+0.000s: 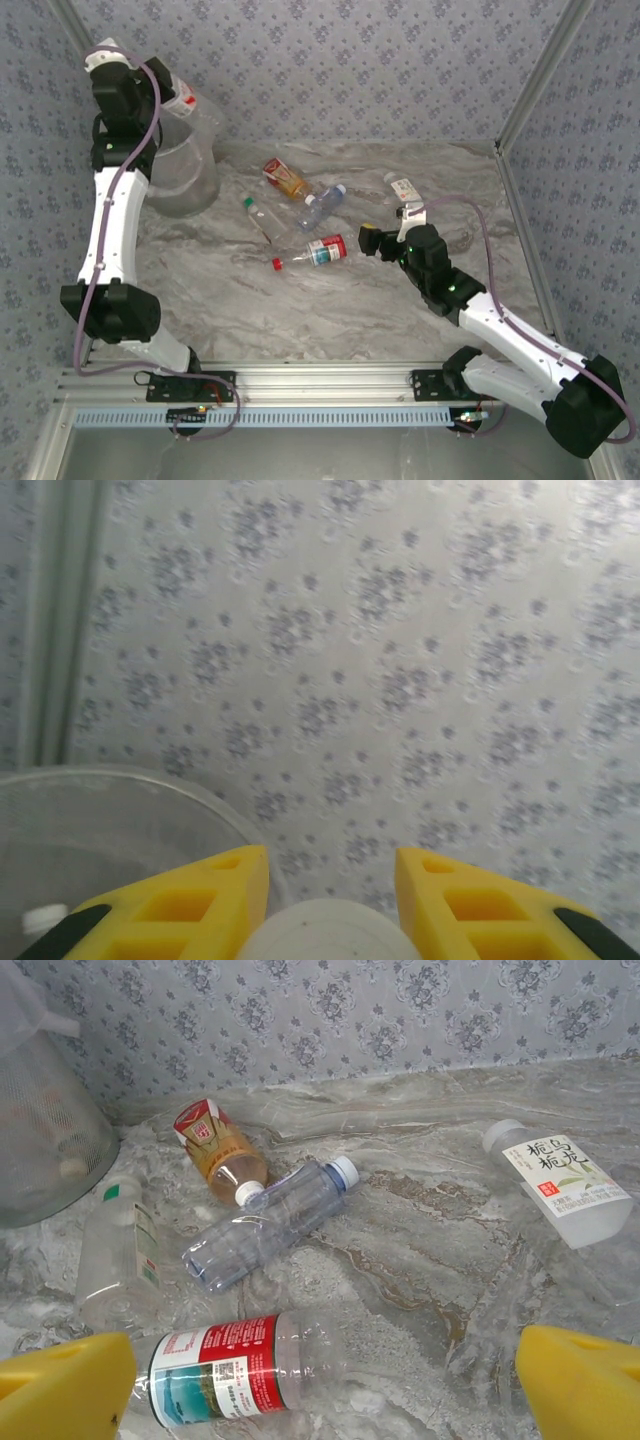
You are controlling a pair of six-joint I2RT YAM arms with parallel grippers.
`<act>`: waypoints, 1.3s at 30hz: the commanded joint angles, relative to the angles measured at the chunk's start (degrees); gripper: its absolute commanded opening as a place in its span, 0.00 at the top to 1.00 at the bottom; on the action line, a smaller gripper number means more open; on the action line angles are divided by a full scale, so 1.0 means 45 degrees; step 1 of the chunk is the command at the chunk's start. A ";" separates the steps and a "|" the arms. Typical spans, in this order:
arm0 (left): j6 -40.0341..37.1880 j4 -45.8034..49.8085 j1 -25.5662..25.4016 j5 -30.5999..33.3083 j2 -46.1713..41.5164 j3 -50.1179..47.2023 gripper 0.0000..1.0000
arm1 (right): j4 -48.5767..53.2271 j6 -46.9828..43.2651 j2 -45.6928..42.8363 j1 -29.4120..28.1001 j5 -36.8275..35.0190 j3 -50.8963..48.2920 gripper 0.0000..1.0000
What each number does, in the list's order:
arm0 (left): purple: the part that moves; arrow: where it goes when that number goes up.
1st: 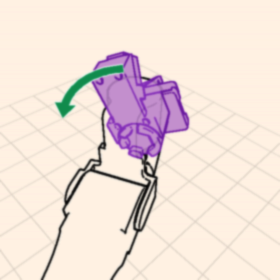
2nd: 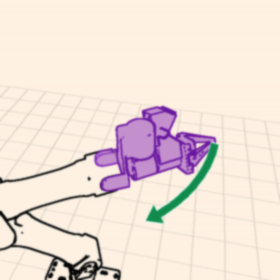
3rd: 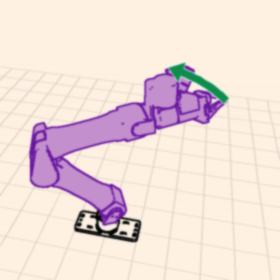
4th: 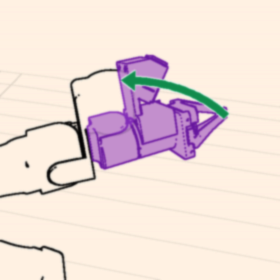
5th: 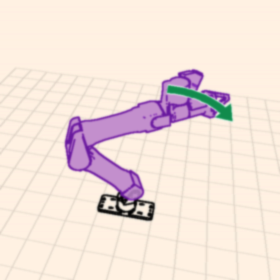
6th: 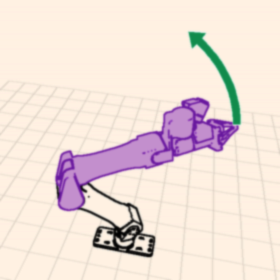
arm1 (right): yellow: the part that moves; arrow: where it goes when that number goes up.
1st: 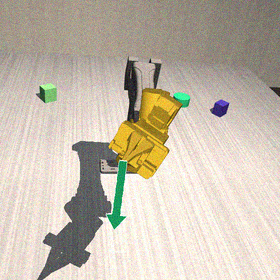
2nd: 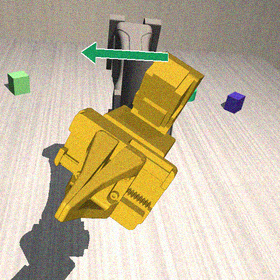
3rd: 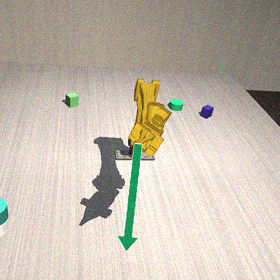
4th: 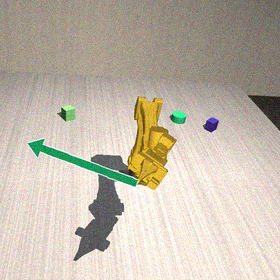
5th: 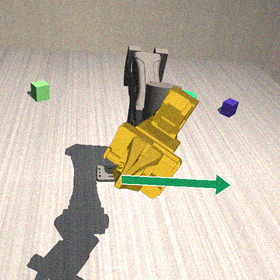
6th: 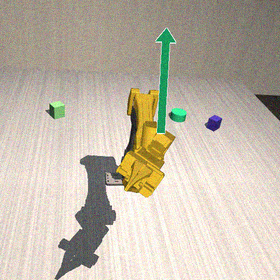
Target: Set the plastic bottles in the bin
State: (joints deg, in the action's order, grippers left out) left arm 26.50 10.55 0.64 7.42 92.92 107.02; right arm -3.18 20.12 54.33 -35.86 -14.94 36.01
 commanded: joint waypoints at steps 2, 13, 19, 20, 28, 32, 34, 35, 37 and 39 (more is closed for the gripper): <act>-0.0519 0.0167 0.0343 0.0741 0.0657 0.0963 1.00 | 0.0168 -0.0214 -0.0255 0.0058 0.0214 0.0240 0.00; 0.2786 0.0794 0.2041 -0.3563 0.1763 0.3639 1.00 | 0.0275 -0.0271 -0.0234 0.0069 0.0175 0.0186 0.00; 0.1197 0.2001 0.2027 -0.1429 0.2380 0.4722 1.00 | 0.0295 -0.0418 -0.0134 0.0078 0.0290 0.0260 0.00; 0.0944 0.2133 0.2027 -0.0963 0.2508 0.4753 1.00 | 0.0297 -0.0443 -0.0123 0.0077 0.0292 0.0258 0.00; -0.0816 0.4077 0.2034 0.0626 0.4007 0.5857 1.00 | 0.0501 -0.0582 -0.0134 0.0106 0.0300 0.0318 0.00; -0.2076 0.5388 0.2034 0.1227 0.4872 0.6936 1.00 | 0.0588 -0.0664 -0.0105 0.0116 0.0308 0.0321 0.00; -0.2623 0.5855 0.2034 0.1556 0.5309 0.7452 1.00 | 0.0561 -0.0692 -0.0066 0.0117 0.0292 0.0328 0.00; -0.2853 0.6071 0.2036 0.1712 0.5538 0.7729 1.00 | 0.0526 -0.0683 -0.0008 0.0125 0.0311 0.0318 0.00; -0.3177 0.6657 0.2041 0.1836 0.6041 0.8319 1.00 | 0.0477 -0.0701 0.0094 0.0118 0.0368 0.0341 0.00; -0.3540 0.7142 0.2044 0.1985 0.6579 0.8921 0.98 | 0.0509 -0.0683 0.0214 0.0121 0.0446 0.0430 0.00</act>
State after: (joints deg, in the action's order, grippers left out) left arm 15.46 37.98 9.74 13.52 120.99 142.50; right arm -1.45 17.98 54.72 -35.59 -13.87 36.05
